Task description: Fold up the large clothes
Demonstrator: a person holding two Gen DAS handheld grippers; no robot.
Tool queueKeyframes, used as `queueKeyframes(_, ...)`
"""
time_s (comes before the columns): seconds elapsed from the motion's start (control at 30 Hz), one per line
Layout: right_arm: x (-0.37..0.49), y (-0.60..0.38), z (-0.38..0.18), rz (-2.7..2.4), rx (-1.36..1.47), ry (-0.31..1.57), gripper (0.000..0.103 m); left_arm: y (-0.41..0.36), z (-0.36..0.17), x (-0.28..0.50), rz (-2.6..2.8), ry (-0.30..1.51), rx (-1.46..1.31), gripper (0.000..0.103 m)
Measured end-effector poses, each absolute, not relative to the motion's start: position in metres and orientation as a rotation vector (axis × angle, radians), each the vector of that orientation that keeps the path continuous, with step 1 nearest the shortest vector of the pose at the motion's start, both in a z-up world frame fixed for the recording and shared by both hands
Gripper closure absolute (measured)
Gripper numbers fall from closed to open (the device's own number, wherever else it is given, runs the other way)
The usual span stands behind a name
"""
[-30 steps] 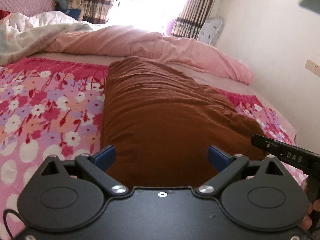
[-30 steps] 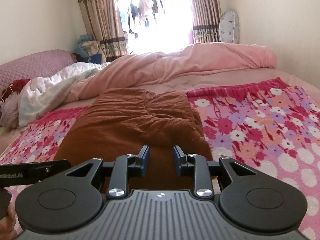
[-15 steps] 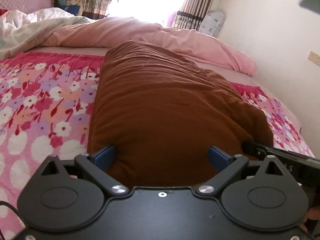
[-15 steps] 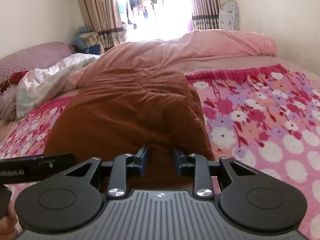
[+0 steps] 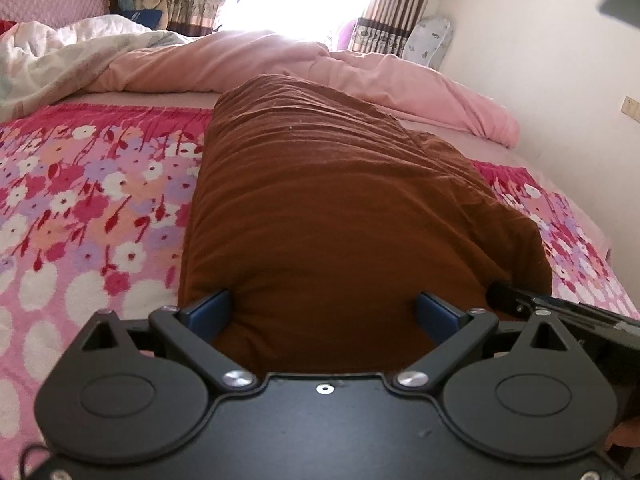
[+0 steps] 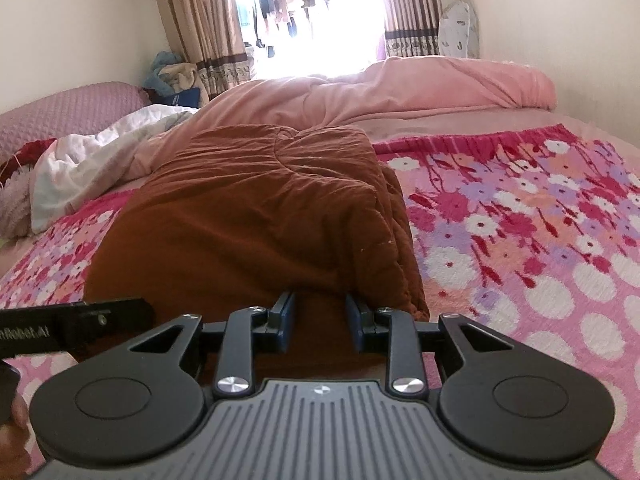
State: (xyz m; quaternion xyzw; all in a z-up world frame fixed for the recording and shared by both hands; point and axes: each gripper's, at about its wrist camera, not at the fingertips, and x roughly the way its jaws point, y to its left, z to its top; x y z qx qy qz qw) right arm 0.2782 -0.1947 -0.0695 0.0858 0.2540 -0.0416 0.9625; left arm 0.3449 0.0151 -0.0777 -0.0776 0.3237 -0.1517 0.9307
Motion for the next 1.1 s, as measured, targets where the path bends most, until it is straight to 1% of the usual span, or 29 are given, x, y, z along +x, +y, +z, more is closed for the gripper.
queueKeyframes(0.1, 0.274, -0.193, -0.062, -0.092, 0.177, 0.512, 0.069, 0.020, -0.063, 0.332, -0.307, 0.655, -0.166, 0.004)
queueKeyframes(0.2, 0.252, -0.189, -0.045, -0.100, 0.176, 0.486, 0.061, 0.028, -0.045, 0.296, -0.327, 0.608, -0.178, 0.002)
queueKeyframes(0.27, 0.232, -0.185, -0.036, -0.095, 0.181, 0.474, 0.046, 0.033, -0.037, 0.271, -0.324, 0.600, -0.176, 0.001)
queueKeyframes(0.3, 0.222, -0.184, -0.031, -0.094, 0.181, 0.470, 0.042, 0.037, -0.034, 0.257, -0.320, 0.599, -0.182, 0.001)
queueKeyframes(0.37, 0.194, -0.179, -0.023, -0.088, 0.177, 0.447, 0.028, 0.044, -0.031, 0.228, -0.307, 0.601, -0.187, 0.001)
queueKeyframes(0.4, 0.183, -0.176, -0.020, -0.093, 0.169, 0.435, 0.024, 0.048, -0.030, 0.215, -0.296, 0.602, -0.189, 0.001)
queueKeyframes(0.43, 0.169, -0.173, -0.017, -0.102, 0.155, 0.423, 0.017, 0.050, -0.030, 0.203, -0.289, 0.603, -0.187, 0.001)
queueKeyframes(0.47, 0.154, -0.169, -0.015, -0.110, 0.139, 0.409, 0.015, 0.053, -0.030, 0.190, -0.283, 0.601, -0.183, 0.001)
queueKeyframes(0.6, 0.110, -0.157, -0.009, -0.101, 0.094, 0.404, 0.015, 0.055, -0.033, 0.148, -0.229, 0.588, -0.139, 0.001)
queueKeyframes(0.77, 0.076, -0.152, -0.011, -0.103, 0.114, 0.421, 0.014, 0.054, -0.042, 0.114, -0.192, 0.633, -0.108, 0.000)
queueKeyframes(0.97, 0.054, -0.151, -0.023, -0.119, 0.129, 0.441, 0.014, 0.048, -0.053, 0.096, -0.187, 0.658, -0.078, 0.000)
queueKeyframes(1.1, 0.045, -0.150, -0.028, -0.125, 0.134, 0.448, 0.014, 0.049, -0.051, 0.087, -0.187, 0.642, -0.082, 0.000)
